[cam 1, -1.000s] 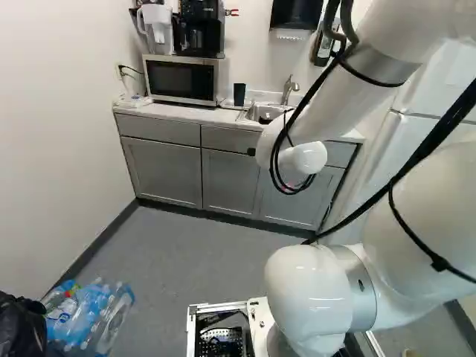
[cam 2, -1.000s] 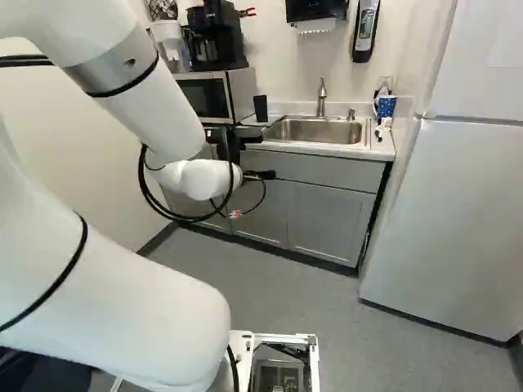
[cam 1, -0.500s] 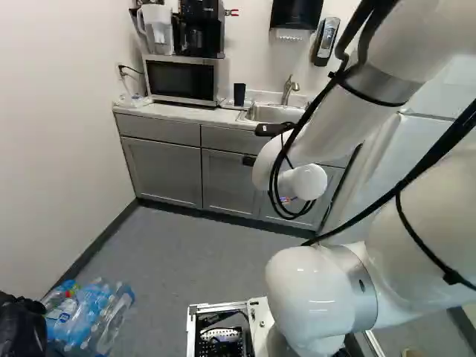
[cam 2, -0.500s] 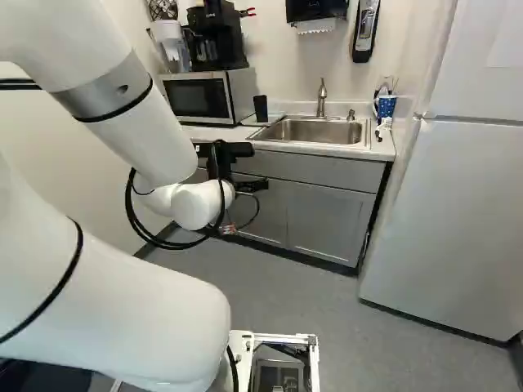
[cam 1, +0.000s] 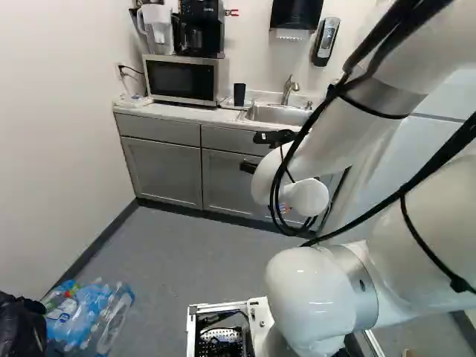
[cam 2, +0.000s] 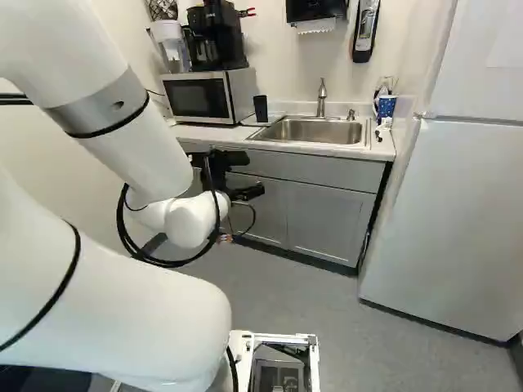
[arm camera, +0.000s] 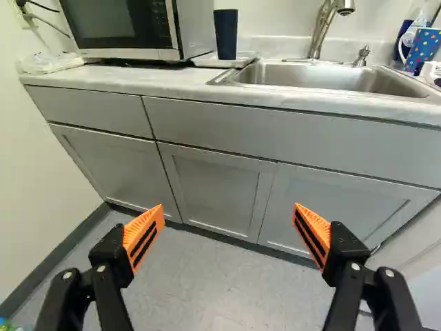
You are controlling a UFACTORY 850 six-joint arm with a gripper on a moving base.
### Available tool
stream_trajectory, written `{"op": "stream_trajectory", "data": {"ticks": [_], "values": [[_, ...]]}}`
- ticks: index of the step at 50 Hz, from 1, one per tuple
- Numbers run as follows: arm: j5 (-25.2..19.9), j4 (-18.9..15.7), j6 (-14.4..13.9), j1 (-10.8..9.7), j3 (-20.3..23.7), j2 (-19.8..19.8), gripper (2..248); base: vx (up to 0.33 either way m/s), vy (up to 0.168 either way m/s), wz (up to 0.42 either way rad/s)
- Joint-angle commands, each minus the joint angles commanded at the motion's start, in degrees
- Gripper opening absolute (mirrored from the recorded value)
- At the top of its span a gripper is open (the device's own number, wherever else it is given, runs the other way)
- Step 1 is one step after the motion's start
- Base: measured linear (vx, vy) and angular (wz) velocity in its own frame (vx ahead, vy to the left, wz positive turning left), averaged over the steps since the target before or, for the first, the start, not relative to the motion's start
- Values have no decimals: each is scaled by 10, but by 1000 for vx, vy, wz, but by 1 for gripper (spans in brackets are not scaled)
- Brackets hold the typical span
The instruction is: Rinse the cup and place it in the tray
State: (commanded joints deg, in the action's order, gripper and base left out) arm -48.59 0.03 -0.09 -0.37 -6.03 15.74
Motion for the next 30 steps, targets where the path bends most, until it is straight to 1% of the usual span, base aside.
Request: {"op": "stream_trajectory", "data": {"ticks": [12, 30], "values": [[-12, 0, 1, 3, 8, 2, 247, 0, 0, 0], [-14, 0, 1, 4, 10, 3, 247, 0, 0, 0]]}}
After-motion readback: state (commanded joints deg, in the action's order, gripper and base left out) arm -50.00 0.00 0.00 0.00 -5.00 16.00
